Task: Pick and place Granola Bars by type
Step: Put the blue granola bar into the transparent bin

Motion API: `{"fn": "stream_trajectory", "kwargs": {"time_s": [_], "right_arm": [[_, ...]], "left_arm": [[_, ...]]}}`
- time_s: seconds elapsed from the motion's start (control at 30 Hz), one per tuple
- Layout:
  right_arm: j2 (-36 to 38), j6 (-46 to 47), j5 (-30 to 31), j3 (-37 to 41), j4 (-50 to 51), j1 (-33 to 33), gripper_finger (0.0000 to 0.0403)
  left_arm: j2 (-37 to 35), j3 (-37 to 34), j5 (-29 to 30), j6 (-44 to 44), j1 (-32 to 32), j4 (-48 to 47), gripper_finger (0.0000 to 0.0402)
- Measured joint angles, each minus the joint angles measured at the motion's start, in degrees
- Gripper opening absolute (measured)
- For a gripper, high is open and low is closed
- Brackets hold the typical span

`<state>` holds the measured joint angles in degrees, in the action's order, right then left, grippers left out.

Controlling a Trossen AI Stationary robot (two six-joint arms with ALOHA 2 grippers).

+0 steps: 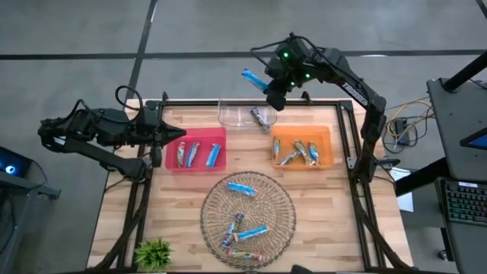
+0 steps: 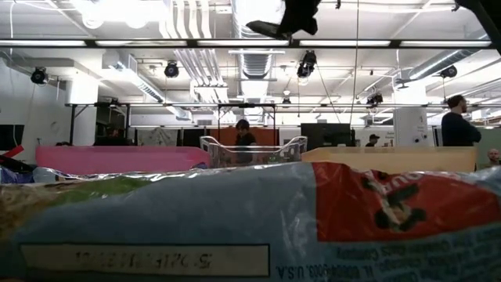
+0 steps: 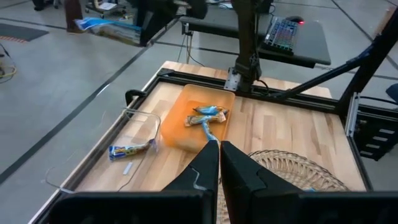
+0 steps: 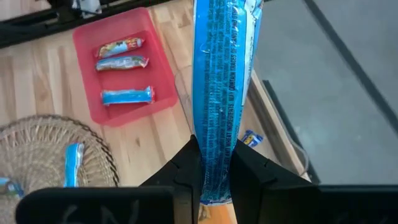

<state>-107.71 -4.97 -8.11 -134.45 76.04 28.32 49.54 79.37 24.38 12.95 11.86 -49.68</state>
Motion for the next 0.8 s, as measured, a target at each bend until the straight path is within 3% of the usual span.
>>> {"fn": "stream_trajectory", "kwargs": {"time_s": [0.5,0.8], "right_arm": [[-9.43,0.74,-1.59,0.02,-2.31,4.15,0.0052],[-14.99,9.04,-4.40,0.03,-6.82,4.74,0.0052]], "left_arm": [[0.06,0.00,1.13,0.48,-0.07,-0.03,0.0000],[0.06,0.00,1.22,0.56,-0.07,-0.09,0.0000]]}}
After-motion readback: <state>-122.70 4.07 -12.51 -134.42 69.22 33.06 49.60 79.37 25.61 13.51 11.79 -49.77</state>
